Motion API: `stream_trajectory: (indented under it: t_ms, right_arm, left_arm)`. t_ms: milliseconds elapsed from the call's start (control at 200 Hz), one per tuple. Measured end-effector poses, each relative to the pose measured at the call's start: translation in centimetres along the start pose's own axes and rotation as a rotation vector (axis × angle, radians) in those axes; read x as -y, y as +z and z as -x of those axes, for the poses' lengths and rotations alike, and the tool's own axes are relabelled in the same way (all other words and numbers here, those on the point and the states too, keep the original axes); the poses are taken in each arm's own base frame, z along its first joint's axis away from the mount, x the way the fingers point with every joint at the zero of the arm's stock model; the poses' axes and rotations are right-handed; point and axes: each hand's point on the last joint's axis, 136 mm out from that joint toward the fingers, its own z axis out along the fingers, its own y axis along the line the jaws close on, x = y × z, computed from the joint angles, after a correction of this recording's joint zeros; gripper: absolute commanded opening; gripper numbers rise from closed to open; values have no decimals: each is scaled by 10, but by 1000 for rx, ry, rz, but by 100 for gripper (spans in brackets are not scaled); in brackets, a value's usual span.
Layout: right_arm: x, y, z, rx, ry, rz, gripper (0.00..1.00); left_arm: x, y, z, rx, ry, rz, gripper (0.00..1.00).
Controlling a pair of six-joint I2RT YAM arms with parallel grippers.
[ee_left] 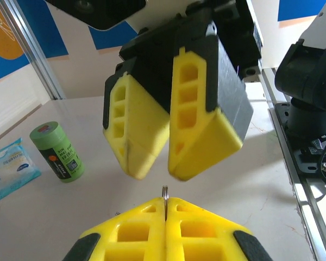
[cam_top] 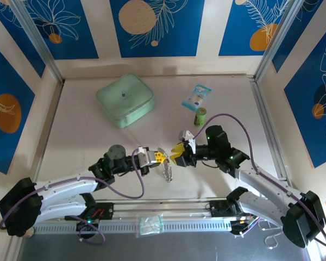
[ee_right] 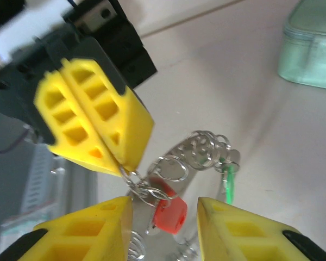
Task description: Put the keys on the keyring
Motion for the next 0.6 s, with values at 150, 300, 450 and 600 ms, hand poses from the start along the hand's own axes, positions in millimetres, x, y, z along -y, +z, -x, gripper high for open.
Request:
stream_trajectory:
  t_ms: [150,300,450,600]
  right_arm:
    - [15,1,-8,-34,-73,-103,36]
    - [9,9,-20,-82,-181,-115,36]
    - [12,13,-29,-103,-241,-144,36]
    - [10,23,-30,-105,-310,-140,37]
  left_arm:
    - [1,-4,3,20,5,6,0]
    - [0,-12,15,63,11,26,0]
    - [-1,-21,29,110,26,45,0]
    - [-1,-27,36,140,26,54,0]
